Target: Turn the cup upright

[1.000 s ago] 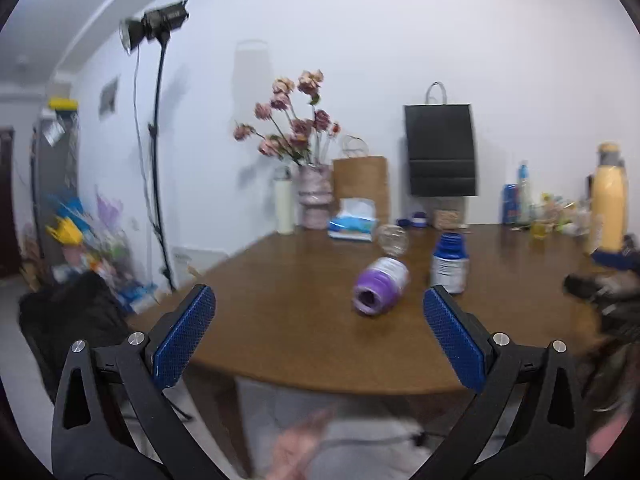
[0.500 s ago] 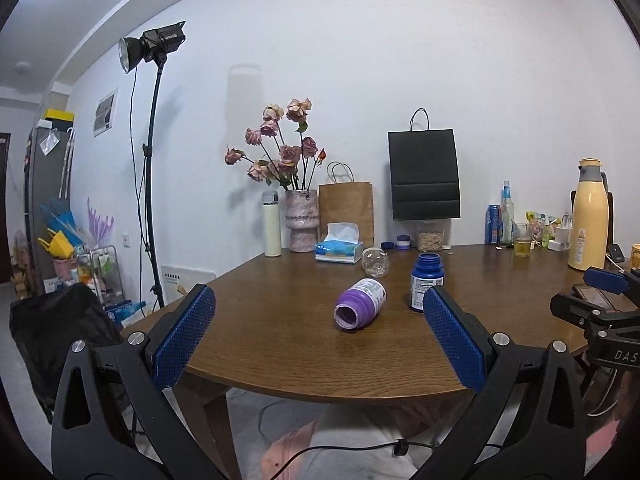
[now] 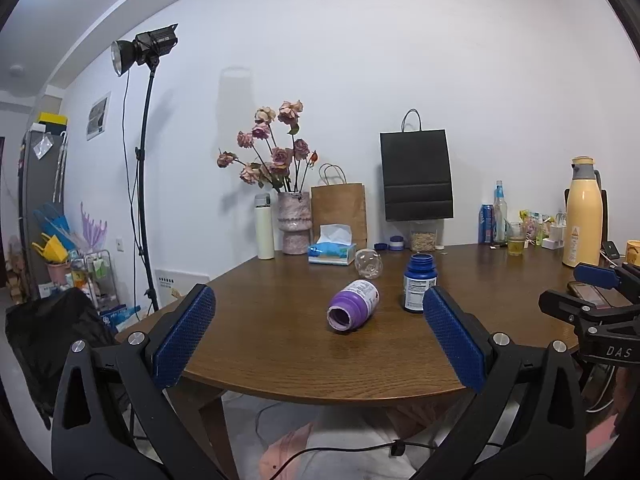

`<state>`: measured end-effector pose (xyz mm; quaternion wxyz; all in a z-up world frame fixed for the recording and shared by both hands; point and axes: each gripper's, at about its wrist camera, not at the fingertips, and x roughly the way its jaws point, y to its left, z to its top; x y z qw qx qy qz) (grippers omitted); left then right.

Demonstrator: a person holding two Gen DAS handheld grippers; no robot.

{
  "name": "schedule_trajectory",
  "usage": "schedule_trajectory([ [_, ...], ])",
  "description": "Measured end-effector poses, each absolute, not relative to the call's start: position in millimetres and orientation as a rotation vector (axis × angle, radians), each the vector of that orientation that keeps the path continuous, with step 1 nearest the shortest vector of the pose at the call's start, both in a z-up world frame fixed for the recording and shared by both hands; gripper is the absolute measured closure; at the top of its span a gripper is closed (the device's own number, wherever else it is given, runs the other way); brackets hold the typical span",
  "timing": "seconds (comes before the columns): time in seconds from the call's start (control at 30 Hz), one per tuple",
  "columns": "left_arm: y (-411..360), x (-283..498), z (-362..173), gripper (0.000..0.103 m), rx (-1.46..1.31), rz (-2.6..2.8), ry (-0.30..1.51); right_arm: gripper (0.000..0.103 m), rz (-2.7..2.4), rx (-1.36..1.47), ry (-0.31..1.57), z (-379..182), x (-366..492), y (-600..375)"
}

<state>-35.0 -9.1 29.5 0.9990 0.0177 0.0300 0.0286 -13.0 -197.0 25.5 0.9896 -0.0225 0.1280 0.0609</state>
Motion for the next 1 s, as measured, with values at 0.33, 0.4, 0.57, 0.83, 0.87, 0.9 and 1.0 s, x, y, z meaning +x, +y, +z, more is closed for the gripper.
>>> schedule_trajectory([
  [0.33, -7.4, -35.3, 30.5, 0.000, 0.033, 0.062, 0.058, 0.019, 0.132, -0.049, 0.261, 23.1, -11.4, -195.8],
  [0.4, -7.2, -35.4, 30.9, 0.000, 0.034, 0.062, 0.057, 0.018, 0.133, -0.052, 0.261, 23.2, -10.9, -196.2],
  [0.57, -6.9, -35.5, 31.4, 0.000, 0.035, 0.069, 0.058, 0.018, 0.134, -0.051, 0.262, 22.4, -10.9, -195.2],
  [0.83, -5.8, -36.6, 31.5, 0.000, 0.034, 0.072, 0.055, 0.018, 0.128, -0.041, 0.251, 21.5, -13.8, -194.7],
  [0.87, -5.7, -36.5, 31.6, 0.000, 0.035, 0.072, 0.055, 0.018, 0.130, -0.040, 0.253, 21.2, -14.4, -194.6],
  [0.9, -5.7, -36.6, 31.7, 0.000, 0.034, 0.074, 0.054, 0.018, 0.132, -0.039, 0.254, 21.2, -14.8, -194.4],
  [1.0, -5.1, -37.0, 31.9, 0.000, 0.033, 0.075, 0.054, 0.018, 0.131, -0.041, 0.252, 22.1, -15.1, -193.9],
])
